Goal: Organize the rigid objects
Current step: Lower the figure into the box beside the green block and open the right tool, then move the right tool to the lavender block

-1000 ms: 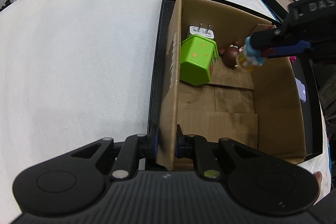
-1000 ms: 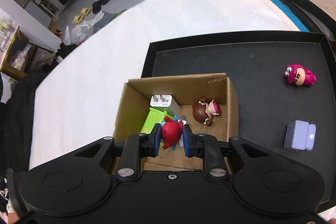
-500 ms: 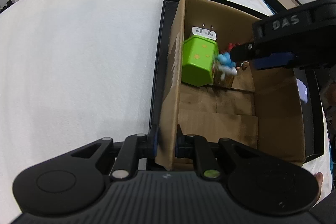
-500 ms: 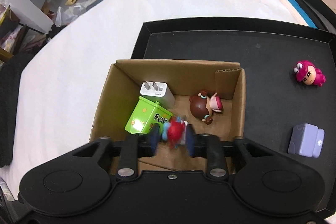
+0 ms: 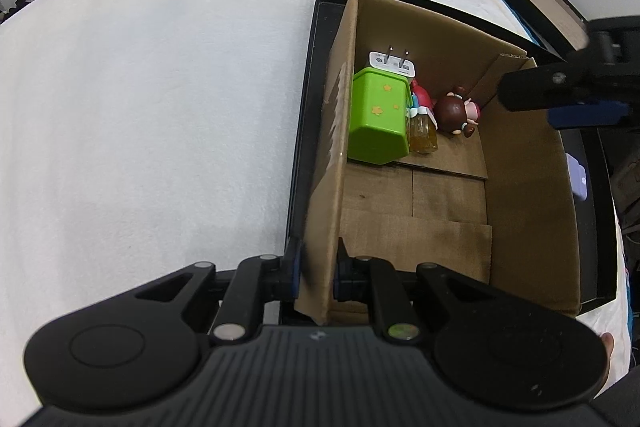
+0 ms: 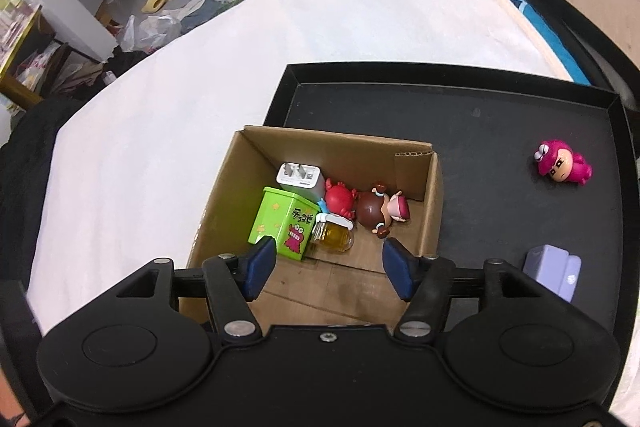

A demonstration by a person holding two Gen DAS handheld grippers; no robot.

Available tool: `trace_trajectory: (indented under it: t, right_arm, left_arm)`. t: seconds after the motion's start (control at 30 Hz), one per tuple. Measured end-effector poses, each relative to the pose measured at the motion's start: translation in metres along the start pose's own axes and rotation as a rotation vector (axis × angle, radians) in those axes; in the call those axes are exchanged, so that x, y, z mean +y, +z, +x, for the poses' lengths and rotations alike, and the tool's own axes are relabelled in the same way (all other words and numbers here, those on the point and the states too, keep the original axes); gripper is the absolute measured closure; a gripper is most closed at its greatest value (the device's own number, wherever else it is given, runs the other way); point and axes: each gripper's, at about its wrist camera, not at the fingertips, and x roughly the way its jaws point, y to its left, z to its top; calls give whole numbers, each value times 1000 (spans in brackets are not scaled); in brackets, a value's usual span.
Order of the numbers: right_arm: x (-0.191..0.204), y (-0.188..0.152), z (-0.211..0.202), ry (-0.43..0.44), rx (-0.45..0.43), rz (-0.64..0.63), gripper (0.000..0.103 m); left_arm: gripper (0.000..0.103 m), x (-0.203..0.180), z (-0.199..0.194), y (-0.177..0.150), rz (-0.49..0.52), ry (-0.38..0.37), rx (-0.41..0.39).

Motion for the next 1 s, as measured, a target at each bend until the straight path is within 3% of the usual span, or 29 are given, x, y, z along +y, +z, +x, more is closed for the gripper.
trace_trajectory:
  t: [0.07,0.43,0.6,1.0]
  right_arm:
    - [0,-1,-6,-7,-10,-13,35]
    - [-10,-9,-28,-9,-29,-45,31]
    - [-19,-14,-39,-4,-50,-50,18]
    - [-67,-21,-57,5,-101,28,10]
  left_arm:
    - [90,0,0,0,1,2,0]
    - [90,-2,0,2,-2,17,1]
    - [90,-3,0,1,-5,23,0]
    - [90,-10,0,3,10,52,5]
